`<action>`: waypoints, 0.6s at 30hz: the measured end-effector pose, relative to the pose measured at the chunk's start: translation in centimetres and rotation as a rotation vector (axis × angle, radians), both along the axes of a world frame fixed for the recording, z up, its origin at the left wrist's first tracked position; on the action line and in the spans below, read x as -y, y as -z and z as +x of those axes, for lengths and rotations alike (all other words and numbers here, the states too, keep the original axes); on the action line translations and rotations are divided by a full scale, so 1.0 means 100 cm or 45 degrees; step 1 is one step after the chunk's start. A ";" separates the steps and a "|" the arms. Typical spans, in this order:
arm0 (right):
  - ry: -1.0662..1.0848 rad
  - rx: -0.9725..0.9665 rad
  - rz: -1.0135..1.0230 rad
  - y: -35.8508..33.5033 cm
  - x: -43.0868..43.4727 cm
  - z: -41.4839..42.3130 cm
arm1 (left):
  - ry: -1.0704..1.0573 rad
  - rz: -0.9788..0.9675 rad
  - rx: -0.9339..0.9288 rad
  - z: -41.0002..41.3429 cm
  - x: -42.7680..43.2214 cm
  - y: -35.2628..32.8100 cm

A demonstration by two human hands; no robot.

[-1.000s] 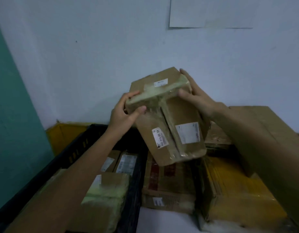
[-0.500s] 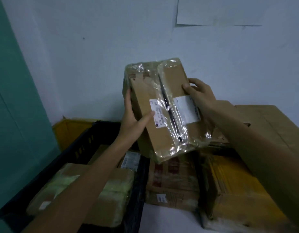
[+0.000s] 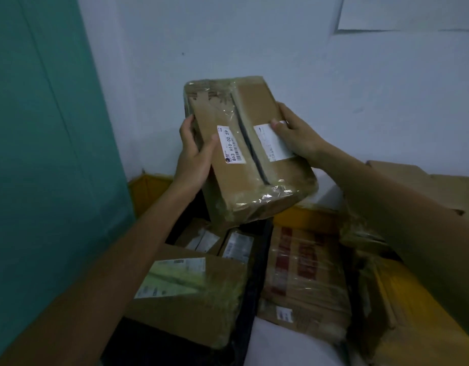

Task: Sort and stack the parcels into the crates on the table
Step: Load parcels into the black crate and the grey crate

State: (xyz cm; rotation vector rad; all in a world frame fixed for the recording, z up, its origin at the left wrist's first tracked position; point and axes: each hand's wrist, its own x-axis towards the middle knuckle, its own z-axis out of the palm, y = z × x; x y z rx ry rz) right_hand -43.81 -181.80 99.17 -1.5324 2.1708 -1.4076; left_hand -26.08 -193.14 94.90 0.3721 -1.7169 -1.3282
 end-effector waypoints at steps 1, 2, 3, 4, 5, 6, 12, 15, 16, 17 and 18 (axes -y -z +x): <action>0.009 -0.033 0.036 0.002 0.011 -0.001 | 0.006 0.013 0.014 0.003 0.004 0.005; 0.019 -0.074 0.072 0.004 0.021 -0.002 | 0.006 0.030 0.034 0.007 0.007 0.011; 0.020 -0.114 0.103 0.006 0.031 -0.001 | -0.005 0.041 0.056 0.010 0.012 0.018; 0.014 -0.153 0.140 0.008 0.041 -0.001 | -0.022 0.046 0.078 0.012 0.016 0.025; 0.001 -0.190 0.187 0.011 0.050 -0.001 | -0.042 0.056 0.101 0.014 0.021 0.033; -0.013 -0.227 0.242 0.014 0.060 -0.001 | -0.059 0.075 0.134 0.015 0.025 0.043; -0.063 -0.378 0.509 0.049 0.096 -0.007 | -0.065 0.204 0.321 0.018 0.019 0.096; -0.033 -0.404 0.529 0.050 0.098 -0.019 | -0.046 0.123 0.406 0.013 0.014 0.097; -0.030 -0.419 0.541 0.049 0.099 -0.023 | -0.045 0.105 0.439 0.011 0.014 0.093; -0.029 -0.427 0.554 0.048 0.100 -0.026 | -0.046 0.091 0.470 0.009 0.014 0.090; -0.028 -0.436 0.561 0.046 0.102 -0.027 | -0.045 0.069 0.508 0.008 0.016 0.087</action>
